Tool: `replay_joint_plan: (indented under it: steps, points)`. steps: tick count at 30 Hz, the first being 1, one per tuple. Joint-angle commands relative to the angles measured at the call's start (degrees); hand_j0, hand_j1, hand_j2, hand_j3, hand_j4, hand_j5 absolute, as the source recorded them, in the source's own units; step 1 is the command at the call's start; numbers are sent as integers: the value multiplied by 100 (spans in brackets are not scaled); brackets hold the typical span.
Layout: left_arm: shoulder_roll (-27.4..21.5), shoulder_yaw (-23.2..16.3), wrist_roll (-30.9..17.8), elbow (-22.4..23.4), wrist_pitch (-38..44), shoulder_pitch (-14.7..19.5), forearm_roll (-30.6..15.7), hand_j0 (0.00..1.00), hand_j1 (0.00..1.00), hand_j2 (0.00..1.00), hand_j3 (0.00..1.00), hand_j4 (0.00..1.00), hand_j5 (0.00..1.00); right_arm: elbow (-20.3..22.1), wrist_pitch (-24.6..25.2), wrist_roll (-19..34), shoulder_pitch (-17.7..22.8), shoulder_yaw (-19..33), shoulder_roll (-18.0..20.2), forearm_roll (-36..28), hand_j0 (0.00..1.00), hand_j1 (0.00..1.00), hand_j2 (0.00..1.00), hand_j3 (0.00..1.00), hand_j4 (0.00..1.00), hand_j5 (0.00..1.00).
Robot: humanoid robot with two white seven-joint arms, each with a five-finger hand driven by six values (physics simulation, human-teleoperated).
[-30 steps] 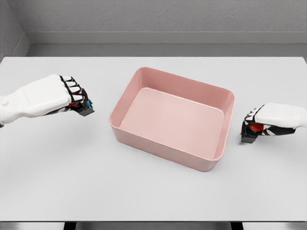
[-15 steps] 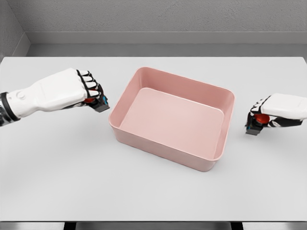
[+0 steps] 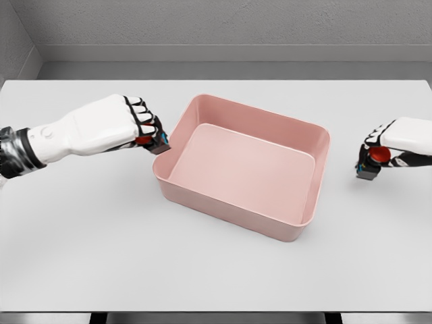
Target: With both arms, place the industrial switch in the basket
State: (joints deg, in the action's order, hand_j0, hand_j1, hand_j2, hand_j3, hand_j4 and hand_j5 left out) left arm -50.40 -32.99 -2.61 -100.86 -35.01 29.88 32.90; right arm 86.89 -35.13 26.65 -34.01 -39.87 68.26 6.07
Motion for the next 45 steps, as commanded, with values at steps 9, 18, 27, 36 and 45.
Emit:
replay_joint_plan:
  steps: [9,18,27,36,45]
  points:
    - [390,-340,-170,57,1,281,-3,39,39,39,39,39,39,135,13,-2,-141,5,56,-255,51,51,51,51,51,51]
    - [654,-498,-179,101,1,439,6,38,38,38,38,38,38,152,13,-2,-299,5,56,-369,51,51,51,51,51,51]
    - [1005,-753,-179,312,1,615,76,38,38,38,38,38,38,302,13,-2,-422,5,56,-440,51,51,51,51,51,51]
    - [1401,-964,-170,628,1,694,199,39,39,39,39,39,39,469,13,-10,-519,-4,38,-563,51,51,51,51,51,51]
    - [1796,-1166,-170,1129,1,835,340,39,39,39,39,39,39,504,13,-10,-580,-4,-94,-607,51,51,51,51,51,51]
